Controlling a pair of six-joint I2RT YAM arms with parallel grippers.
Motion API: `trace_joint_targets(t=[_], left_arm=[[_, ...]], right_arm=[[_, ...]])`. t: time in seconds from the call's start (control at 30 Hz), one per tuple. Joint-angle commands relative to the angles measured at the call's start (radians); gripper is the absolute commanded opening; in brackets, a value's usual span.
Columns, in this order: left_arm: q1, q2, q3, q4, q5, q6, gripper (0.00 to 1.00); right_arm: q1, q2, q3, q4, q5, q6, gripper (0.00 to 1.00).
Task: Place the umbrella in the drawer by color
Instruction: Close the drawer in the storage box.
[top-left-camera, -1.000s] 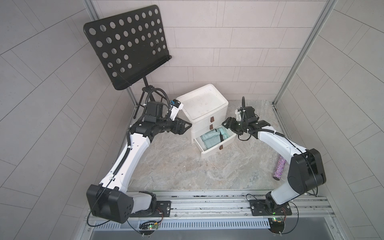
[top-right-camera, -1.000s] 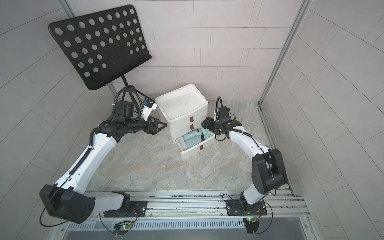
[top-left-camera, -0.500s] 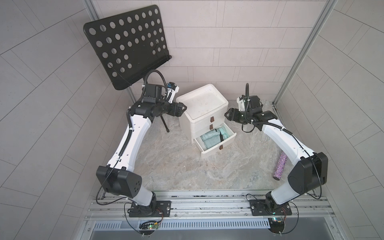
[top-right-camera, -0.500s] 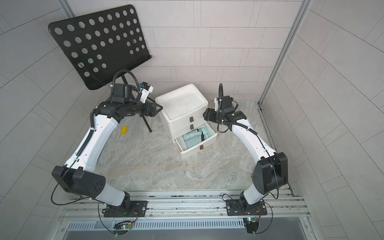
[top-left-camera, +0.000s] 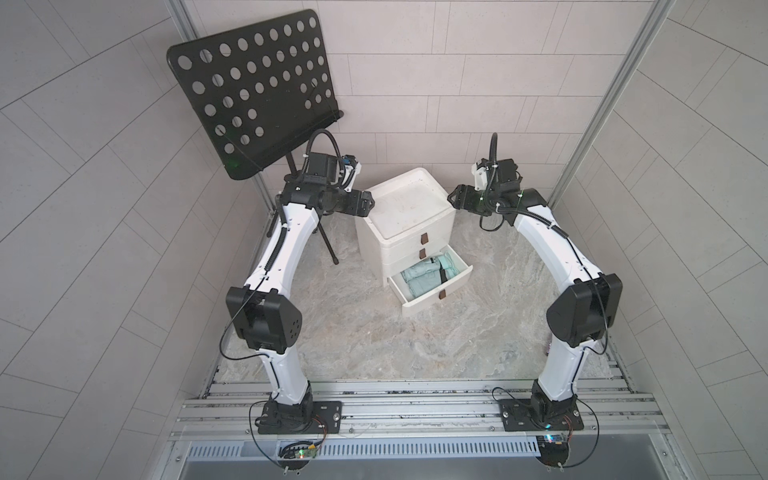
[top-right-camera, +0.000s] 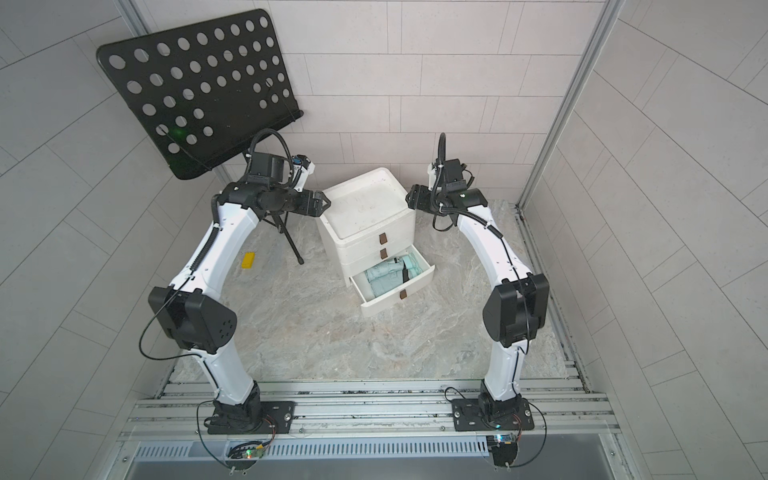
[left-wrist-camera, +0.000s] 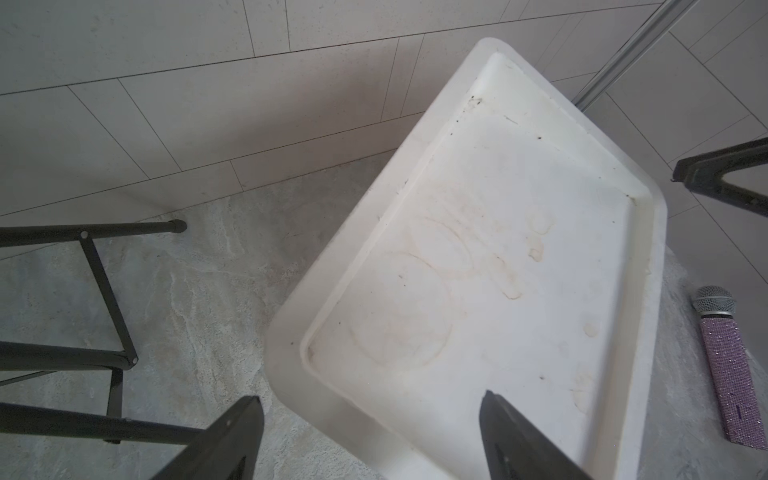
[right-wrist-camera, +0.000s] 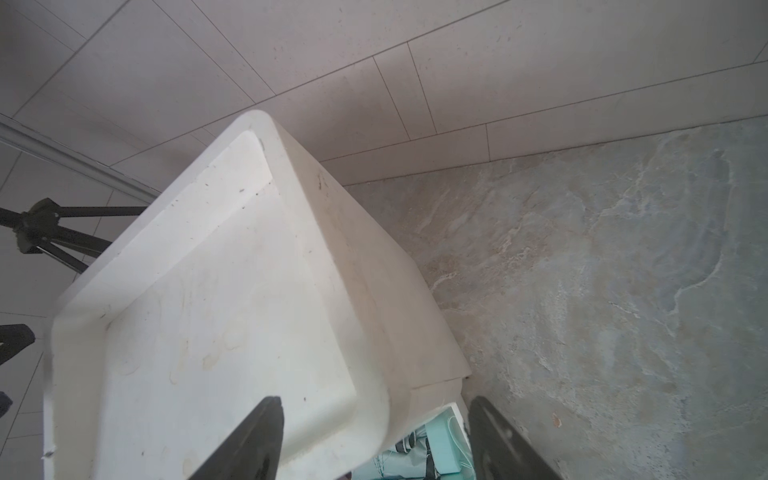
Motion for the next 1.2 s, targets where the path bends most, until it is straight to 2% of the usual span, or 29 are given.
trace_joint_targets(t=[0.0,0.27,0.57,0.77,0.93,1.03,1.17], left_arm=[[0.008,0.03,0.051,0.033,-0.022,0.023,0.89],[0.009,0.148,0.183,0.058,0.03,0.113,0.9],[0.008,0.365,0.491,-0.105,0.178,0.246,0.85],[-0.001,0.395,0.506,-0.138,0.237,0.318,0.83],[-0.024,0.405,0.507,-0.152,0.235,0.352,0.83],[-0.037,0.411,0.509,-0.16,0.232,0.359,0.74],[-0.043,0.418,0.512,-0.159,0.243,0.345,0.56]], right_arm=[[0.006,-0.016,0.007,-0.063,0.016,-0.021,0.73],[0.006,-0.205,-0.278,0.045,0.087,-0.033,0.73],[0.008,-0.462,-0.555,0.072,0.109,-0.021,0.73],[0.021,-0.64,-0.8,0.126,0.061,0.026,0.73],[0.033,-0.773,-0.989,0.18,0.046,0.088,0.73],[0.047,-0.825,-1.089,0.233,0.012,0.128,0.73],[0.065,-0.846,-1.205,0.319,-0.076,0.167,0.72]])
